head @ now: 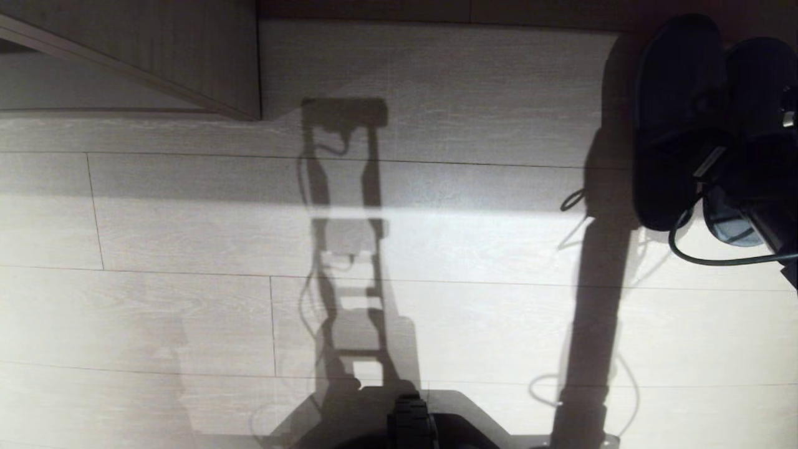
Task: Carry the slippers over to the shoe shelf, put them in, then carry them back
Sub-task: Pick up the slippers on the floor
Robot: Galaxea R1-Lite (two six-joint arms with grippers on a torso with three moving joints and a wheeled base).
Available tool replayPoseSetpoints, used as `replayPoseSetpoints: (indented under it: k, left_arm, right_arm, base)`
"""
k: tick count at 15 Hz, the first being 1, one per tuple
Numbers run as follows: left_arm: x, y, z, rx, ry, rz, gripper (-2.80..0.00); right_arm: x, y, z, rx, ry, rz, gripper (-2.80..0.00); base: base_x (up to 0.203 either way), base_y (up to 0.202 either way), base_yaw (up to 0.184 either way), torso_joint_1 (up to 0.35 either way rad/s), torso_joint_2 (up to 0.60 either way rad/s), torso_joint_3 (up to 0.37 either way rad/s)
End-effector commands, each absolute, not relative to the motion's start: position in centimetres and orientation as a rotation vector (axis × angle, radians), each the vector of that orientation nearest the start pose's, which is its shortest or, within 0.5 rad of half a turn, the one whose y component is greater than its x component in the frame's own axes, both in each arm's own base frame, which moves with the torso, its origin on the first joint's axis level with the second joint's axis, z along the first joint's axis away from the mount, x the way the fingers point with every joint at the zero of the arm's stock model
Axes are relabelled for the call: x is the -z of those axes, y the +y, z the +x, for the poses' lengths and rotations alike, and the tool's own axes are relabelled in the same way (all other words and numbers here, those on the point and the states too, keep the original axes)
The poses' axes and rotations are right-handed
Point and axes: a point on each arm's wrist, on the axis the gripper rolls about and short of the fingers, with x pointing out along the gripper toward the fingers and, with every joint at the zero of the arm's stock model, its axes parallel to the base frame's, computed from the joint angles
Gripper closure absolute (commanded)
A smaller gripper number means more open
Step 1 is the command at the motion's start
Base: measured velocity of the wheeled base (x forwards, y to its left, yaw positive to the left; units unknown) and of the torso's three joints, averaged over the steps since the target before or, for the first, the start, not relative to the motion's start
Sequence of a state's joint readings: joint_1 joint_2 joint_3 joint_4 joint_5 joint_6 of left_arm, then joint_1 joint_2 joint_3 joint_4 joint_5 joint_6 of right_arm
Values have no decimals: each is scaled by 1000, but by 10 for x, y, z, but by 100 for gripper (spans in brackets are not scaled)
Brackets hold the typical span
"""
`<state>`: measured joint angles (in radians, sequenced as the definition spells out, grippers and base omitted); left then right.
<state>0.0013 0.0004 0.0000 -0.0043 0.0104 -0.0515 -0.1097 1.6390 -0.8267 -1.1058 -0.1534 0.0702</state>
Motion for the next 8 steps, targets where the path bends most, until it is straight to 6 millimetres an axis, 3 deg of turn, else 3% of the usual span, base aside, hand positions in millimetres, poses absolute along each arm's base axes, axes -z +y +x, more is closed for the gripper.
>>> replayPoseSetpoints:
  k: [1, 8]
  left_arm:
    - [-76, 0, -23, -12, -5, -52, 0]
    - [-76, 0, -23, -12, -5, -52, 0]
  right_arm:
    - [-263, -29, 264, 239, -322, 76, 0]
    - [-241, -7, 196, 190, -215, 16, 0]
  base:
    - [0, 0, 0, 0, 0, 0]
    - [0, 0, 0, 0, 0, 0]
